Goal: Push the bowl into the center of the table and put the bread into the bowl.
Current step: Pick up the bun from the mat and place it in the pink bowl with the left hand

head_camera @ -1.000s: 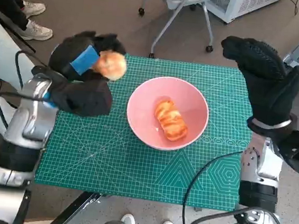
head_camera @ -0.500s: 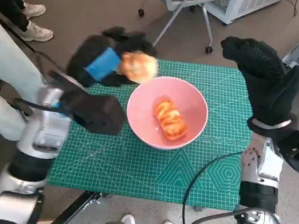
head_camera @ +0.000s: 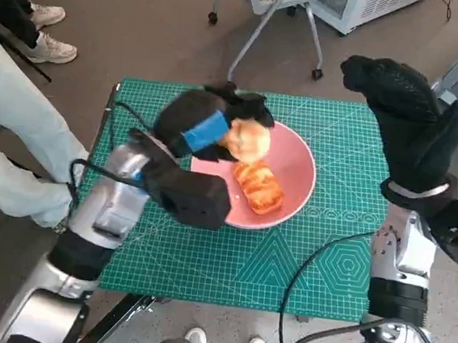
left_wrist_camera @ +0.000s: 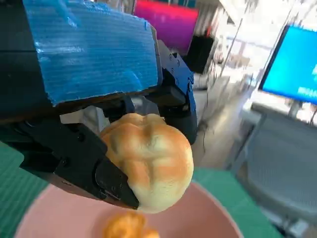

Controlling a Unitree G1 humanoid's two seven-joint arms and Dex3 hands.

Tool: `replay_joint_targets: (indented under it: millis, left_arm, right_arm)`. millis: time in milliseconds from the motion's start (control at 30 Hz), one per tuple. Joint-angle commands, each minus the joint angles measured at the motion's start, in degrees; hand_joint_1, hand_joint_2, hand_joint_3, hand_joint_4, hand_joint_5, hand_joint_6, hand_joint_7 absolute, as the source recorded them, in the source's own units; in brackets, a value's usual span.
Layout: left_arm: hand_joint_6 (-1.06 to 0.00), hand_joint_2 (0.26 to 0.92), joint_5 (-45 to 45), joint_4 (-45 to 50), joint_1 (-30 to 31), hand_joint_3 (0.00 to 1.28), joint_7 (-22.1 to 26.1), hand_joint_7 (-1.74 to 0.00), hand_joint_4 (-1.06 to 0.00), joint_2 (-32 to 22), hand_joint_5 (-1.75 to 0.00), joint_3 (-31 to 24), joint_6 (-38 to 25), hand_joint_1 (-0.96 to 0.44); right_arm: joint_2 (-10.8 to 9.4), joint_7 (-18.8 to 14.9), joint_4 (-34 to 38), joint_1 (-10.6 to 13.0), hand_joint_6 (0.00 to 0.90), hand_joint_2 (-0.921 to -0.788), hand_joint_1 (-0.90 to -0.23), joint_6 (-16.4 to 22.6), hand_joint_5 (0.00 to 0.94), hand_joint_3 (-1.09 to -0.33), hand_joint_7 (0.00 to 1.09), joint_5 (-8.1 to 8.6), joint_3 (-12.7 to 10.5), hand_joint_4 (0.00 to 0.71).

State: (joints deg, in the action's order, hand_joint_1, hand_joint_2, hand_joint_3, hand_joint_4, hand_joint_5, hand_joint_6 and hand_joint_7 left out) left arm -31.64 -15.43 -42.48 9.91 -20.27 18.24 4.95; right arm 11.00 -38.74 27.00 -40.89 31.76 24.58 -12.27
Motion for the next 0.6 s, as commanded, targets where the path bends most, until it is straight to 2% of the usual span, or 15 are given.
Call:
replay_joint_targets:
  millis: [33, 67, 100, 133, 167, 200, 233, 267, 300, 467, 600]
  left_arm:
    - [-0.6, 0.92, 0.48, -0.96, -0.78, 0.05, 1.34, -1.16, -0.75, 0.54, -1.12, 0.29, 0.14, 0.0]
    - [-0.59, 0.92, 0.62, -0.68, -0.7, 0.07, 2.32, -1.18, -0.74, 0.5, -1.13, 0.33, -0.51, 0.0]
    - [-0.57, 0.92, 0.69, -0.42, -0.62, 0.09, 3.03, -1.22, -0.68, 0.48, -1.03, 0.34, -0.96, -0.07]
    - [-0.55, 0.921, 1.24, -0.17, -0.54, 0.13, 4.13, -1.28, -0.63, 0.43, -0.79, 0.19, -1.37, -0.17]
    - [-0.49, 0.89, 1.62, 0.05, -0.45, 0.11, 4.93, -0.99, -0.57, 0.43, -0.55, 0.05, -1.66, -0.16]
    - [-0.49, 0.884, 2.7, 0.47, -0.31, 0.09, 6.13, -0.83, -0.55, 0.4, -0.45, -0.39, -1.82, -0.16]
    - [-0.49, 0.878, 3.43, 0.84, -0.19, 0.06, 7.01, -0.57, -0.51, 0.39, -0.29, -0.72, -1.97, -0.17]
    - [-0.48, 0.872, 4.52, 1.66, 0.01, 0.04, 8.1, -0.39, -0.46, 0.31, -0.18, -1.25, -2.2, -0.2]
    - [-0.47, 0.87, 5.23, 2.31, 0.18, 0.03, 8.87, -0.26, -0.41, 0.25, -0.12, -1.61, -2.41, -0.25]
    - [-0.4, 0.881, 9.44, 4.5, 0.76, 0.01, 11.51, -0.04, -0.24, 0.42, -0.02, -3.75, -3.05, -0.4]
    - [-0.38, 0.888, 9.98, 4.85, 0.86, 0.01, 11.9, -0.01, -0.21, 0.34, 0.0, -3.9, -3.25, -0.43]
  right_arm:
    - [0.45, -0.44, -0.47, 1.94, 0.0, -0.921, -0.653, -0.88, 0.004, -0.649, 0.51, 0.15, 0.0, 0.176]
    - [0.49, -0.43, -0.47, 1.99, 0.0, -0.921, -0.653, -0.84, 0.004, -0.649, 0.51, 0.13, -0.03, 0.176]
    - [0.52, -0.41, -0.53, 2.06, 0.0, -0.921, -0.653, -0.82, 0.004, -0.649, 0.51, 0.11, -0.05, 0.176]
    - [0.56, -0.44, -0.36, 2.04, 0.0, -0.921, -0.653, -0.78, 0.004, -0.648, 0.51, 0.12, -0.12, 0.176]
    - [0.59, -0.45, -0.27, 2.04, 0.001, -0.921, -0.654, -0.76, 0.005, -0.646, 0.51, 0.13, -0.16, 0.177]
    - [0.61, -0.48, -0.07, 2.01, 0.001, -0.921, -0.655, -0.73, 0.005, -0.645, 0.51, 0.14, -0.21, 0.178]
    - [0.62, -0.5, 0.02, 2.01, 0.002, -0.921, -0.655, -0.72, 0.005, -0.644, 0.51, 0.16, -0.24, 0.178]
    - [0.61, -0.5, 0.15, 1.99, 0.003, -0.921, -0.656, -0.7, 0.005, -0.643, 0.51, 0.14, -0.26, 0.179]
    - [0.61, -0.5, 0.2, 1.99, 0.004, -0.921, -0.656, -0.7, 0.005, -0.642, 0.51, 0.14, -0.28, 0.18]
    - [0.46, -0.21, -0.03, 2.01, 0.005, -0.921, -0.657, -0.85, 0.004, -0.642, 0.51, -0.04, -0.18, 0.179]
    - [0.45, -0.18, -0.06, 2.01, 0.004, -0.921, -0.658, -0.88, 0.003, -0.645, 0.51, -0.05, -0.16, 0.178]
